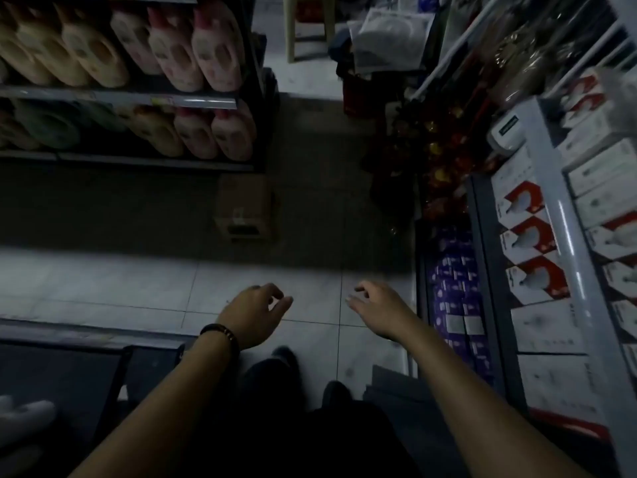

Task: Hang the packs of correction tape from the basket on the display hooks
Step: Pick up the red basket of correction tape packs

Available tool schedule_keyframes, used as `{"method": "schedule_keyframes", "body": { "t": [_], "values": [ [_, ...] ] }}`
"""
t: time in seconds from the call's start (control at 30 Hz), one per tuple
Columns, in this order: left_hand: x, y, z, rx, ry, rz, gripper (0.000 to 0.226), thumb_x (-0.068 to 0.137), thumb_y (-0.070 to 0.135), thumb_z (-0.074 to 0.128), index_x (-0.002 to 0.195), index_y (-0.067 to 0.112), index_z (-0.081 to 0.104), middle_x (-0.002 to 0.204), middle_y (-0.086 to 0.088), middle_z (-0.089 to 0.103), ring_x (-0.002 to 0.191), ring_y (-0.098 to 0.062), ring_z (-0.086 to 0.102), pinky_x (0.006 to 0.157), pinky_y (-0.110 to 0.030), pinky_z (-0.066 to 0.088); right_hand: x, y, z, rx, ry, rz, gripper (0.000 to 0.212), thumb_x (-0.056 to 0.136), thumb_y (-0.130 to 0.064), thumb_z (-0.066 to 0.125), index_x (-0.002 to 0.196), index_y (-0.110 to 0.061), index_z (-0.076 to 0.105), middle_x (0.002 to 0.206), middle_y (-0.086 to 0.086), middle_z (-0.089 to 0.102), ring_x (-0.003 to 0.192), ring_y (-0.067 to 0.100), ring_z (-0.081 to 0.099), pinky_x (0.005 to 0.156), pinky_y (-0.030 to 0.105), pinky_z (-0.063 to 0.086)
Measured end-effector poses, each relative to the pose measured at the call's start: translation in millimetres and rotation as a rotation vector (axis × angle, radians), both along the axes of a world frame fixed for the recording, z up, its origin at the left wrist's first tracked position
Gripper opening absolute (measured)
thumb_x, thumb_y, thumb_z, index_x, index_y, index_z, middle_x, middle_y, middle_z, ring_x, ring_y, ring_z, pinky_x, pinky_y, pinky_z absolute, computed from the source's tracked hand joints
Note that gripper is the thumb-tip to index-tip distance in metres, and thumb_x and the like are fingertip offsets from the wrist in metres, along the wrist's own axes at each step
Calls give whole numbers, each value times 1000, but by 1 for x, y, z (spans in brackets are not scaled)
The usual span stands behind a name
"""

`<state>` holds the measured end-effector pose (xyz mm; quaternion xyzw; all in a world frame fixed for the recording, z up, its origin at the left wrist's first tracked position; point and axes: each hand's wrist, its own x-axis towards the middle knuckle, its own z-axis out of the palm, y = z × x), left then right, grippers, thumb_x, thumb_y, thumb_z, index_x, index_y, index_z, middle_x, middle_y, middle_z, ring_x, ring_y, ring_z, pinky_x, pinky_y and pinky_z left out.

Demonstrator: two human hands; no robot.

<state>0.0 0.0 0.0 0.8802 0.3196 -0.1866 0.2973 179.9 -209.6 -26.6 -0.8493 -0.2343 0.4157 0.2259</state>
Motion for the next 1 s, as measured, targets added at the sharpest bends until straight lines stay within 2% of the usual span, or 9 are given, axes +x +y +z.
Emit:
{"method": "schedule_keyframes", "body": {
  "t": [0.3, 0.4, 0.5, 0.6, 0.77, 0.93, 1.0],
  "values": [
    [92, 98, -19, -55, 33, 11, 47, 104, 61, 47, 131, 26, 63, 129, 1, 66, 113, -20, 64, 93, -38, 55, 82, 88, -17, -90, 6, 30, 48, 104, -51, 52, 141, -21, 56, 140, 6, 57, 121, 22, 58, 97, 36, 49],
    [137, 153, -13, -62, 38, -55, 40, 104, 58, 49, 122, 25, 63, 123, 0, 66, 110, -23, 65, 91, -42, 56, 119, 128, -11, -115, -24, 29, 48, 103, -52, 53, 140, -22, 57, 135, 4, 58, 116, 20, 60, 98, 37, 51],
    [182, 204, 1, -79, 53, -101, 33, 105, 56, 49, 110, 24, 59, 110, 0, 64, 96, -22, 64, 88, -47, 57, 160, 165, 2, -110, -28, -25, 46, 103, -52, 55, 138, -22, 57, 134, 3, 58, 116, 20, 62, 99, 41, 53],
    [226, 251, 6, -46, 50, -123, 38, 105, 55, 48, 117, 22, 60, 113, -2, 65, 96, -23, 65, 88, -48, 58, 199, 201, 11, -54, -23, -103, 45, 103, -51, 55, 139, -25, 57, 134, 0, 59, 117, 17, 61, 91, 36, 56],
    [298, 299, 12, -73, 69, -136, 36, 104, 53, 54, 119, 21, 63, 116, -3, 66, 100, -24, 66, 86, -40, 56, 267, 243, 16, -32, -23, -189, 45, 103, -50, 55, 141, -25, 58, 135, 1, 61, 124, 17, 59, 102, 38, 52],
    [387, 351, -4, -70, 111, -155, 31, 105, 43, 56, 129, 25, 63, 130, -3, 67, 114, -20, 66, 98, -38, 55, 357, 285, 4, -95, -49, -95, 51, 103, -53, 52, 146, -26, 51, 144, 1, 51, 130, 20, 54, 106, 37, 49],
    [432, 370, -5, -70, 112, -129, 32, 105, 43, 56, 132, 27, 60, 132, -1, 65, 114, -17, 65, 96, -35, 54, 405, 303, 3, -92, -38, -90, 50, 104, -54, 51, 146, -27, 50, 145, 0, 50, 130, 19, 53, 106, 37, 49]
  ]
}}
